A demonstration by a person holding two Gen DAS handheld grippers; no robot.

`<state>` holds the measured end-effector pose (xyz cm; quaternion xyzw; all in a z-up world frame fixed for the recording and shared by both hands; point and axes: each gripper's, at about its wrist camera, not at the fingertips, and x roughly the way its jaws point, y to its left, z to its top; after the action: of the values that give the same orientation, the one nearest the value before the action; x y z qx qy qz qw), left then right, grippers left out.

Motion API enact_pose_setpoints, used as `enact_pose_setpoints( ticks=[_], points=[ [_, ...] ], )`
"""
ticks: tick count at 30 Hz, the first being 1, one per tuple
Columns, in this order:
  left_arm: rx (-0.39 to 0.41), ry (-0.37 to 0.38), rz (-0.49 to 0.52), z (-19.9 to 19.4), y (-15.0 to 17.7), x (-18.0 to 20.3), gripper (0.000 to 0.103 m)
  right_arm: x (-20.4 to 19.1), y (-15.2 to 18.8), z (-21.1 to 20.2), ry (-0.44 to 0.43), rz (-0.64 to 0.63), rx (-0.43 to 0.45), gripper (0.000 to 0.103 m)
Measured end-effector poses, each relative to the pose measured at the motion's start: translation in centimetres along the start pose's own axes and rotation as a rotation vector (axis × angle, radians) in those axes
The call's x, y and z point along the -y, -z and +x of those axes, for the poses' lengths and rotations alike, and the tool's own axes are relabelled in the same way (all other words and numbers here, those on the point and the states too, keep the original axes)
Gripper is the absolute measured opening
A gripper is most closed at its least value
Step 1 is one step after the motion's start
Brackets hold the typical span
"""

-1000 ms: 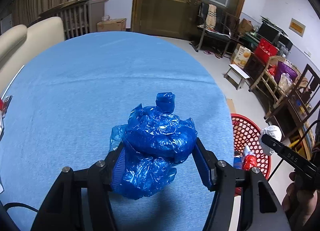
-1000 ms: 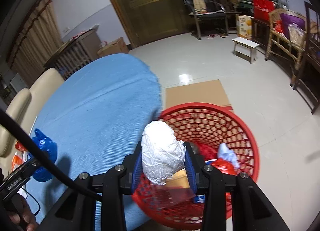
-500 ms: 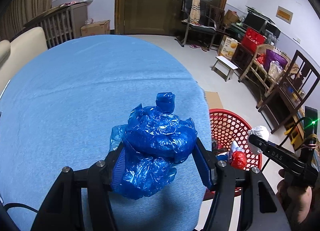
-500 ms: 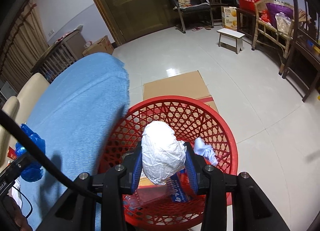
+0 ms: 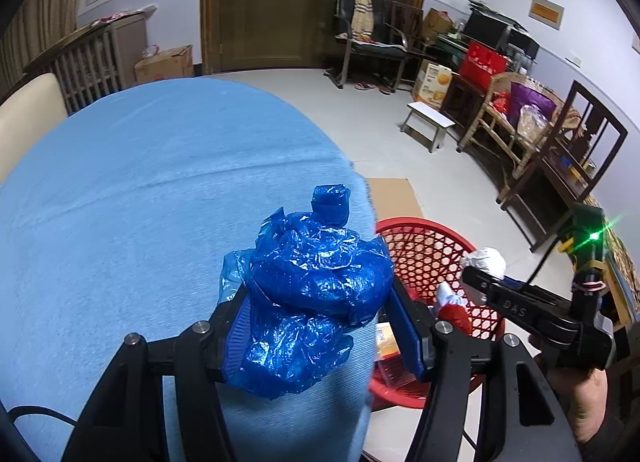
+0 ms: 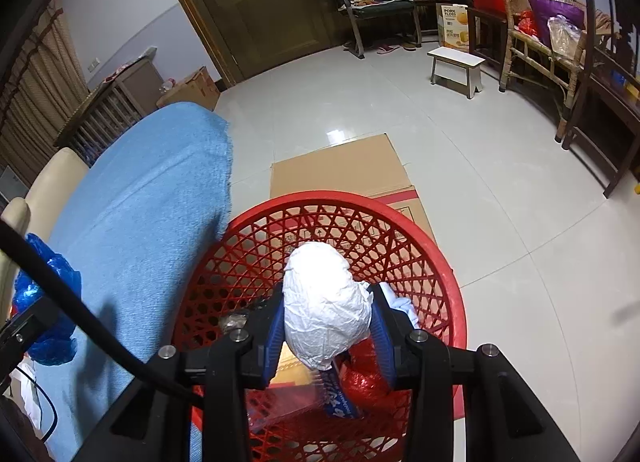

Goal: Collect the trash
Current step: 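Carry the white bag to the red basket and release it with the right gripper, then lower the blue bag into the red basket and open the left gripper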

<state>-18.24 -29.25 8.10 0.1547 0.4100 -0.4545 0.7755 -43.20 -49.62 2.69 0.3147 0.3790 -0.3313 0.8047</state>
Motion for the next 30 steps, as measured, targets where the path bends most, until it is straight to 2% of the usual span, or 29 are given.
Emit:
enact_pose_setpoints(
  ticks=[2,4,6,7,17,30],
  points=[
    [-0.004,0.009,0.008,0.2,-0.2,0.5,0.064,0.3,-0.2,0.3,0.001,0.000,-0.002,0.042],
    [-0.014,0.018,0.019,0.6,-0.4,1.1,0.064,0.5,-0.4,0.8,0.001,0.000,-0.012,0.048],
    [-0.020,0.022,0.028,1.0,-0.5,1.6,0.064,0.8,-0.7,1.4,0.016,-0.004,-0.019,0.063],
    [-0.023,0.024,0.030,1.1,-0.5,1.8,0.064,0.8,-0.8,1.5,0.022,-0.004,-0.019,0.064],
    [-0.057,0.043,0.066,2.8,-0.8,3.7,0.064,1.7,-1.4,0.2,-0.007,0.034,0.017,0.065],
    [-0.094,0.079,0.155,5.3,-0.9,8.4,0.064,6.0,-0.9,-4.0,0.000,0.157,0.109,0.065]
  ],
)
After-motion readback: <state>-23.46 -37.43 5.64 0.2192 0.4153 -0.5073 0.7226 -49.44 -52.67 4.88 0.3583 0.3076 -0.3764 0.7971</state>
